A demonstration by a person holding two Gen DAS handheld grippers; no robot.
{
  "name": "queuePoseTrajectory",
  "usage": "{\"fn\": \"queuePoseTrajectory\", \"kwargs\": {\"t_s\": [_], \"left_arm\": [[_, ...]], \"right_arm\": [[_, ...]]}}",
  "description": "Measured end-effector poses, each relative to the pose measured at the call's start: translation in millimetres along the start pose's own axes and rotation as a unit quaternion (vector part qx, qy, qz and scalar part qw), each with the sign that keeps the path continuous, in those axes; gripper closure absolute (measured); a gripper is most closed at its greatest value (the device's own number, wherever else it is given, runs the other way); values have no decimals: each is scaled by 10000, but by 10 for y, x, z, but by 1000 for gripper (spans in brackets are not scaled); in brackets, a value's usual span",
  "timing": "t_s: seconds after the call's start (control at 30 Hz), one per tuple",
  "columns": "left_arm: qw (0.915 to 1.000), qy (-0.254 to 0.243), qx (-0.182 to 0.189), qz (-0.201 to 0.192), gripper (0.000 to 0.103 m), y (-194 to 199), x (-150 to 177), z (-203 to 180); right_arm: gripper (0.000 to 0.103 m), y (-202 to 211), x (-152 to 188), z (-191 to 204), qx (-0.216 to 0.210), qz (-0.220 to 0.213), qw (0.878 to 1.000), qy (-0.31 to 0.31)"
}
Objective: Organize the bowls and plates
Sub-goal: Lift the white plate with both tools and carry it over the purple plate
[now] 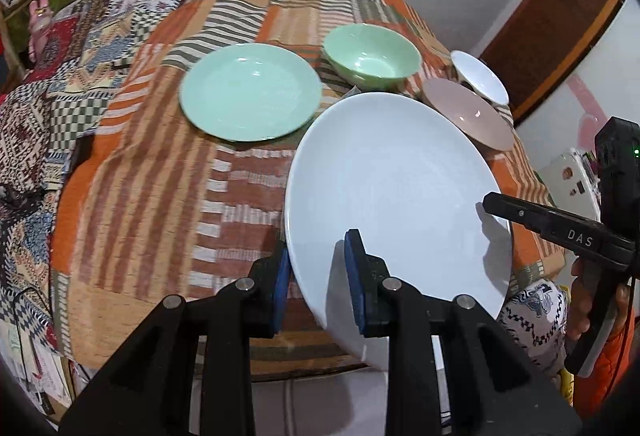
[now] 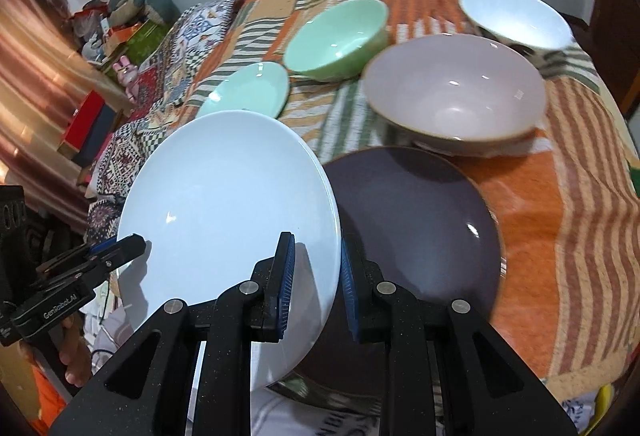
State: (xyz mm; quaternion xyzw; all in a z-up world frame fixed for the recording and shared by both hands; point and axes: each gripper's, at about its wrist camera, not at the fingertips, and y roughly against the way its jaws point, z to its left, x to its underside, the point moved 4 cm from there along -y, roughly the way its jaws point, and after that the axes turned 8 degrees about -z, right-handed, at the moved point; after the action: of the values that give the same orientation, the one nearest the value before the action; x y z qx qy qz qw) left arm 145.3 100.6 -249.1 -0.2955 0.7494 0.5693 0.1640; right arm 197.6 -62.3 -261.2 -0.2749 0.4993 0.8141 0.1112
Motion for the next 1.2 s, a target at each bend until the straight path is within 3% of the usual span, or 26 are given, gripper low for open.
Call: {"fn": "queuePoseTrajectory", "kwargs": {"t_s": [0.27, 0.67, 1.2], "left_arm": [[9991, -86, 317, 250, 77, -200, 31, -241], [9966, -227, 378, 699, 77, -568, 119, -465], [9936, -211, 478, 1005, 76, -889, 270, -647]], "right_arm": [[82, 135, 79, -297, 205, -38, 9995, -249], [82, 232, 150, -580, 383, -44, 9983, -444], [81, 310, 258, -811, 656, -3, 9959, -624]]}}
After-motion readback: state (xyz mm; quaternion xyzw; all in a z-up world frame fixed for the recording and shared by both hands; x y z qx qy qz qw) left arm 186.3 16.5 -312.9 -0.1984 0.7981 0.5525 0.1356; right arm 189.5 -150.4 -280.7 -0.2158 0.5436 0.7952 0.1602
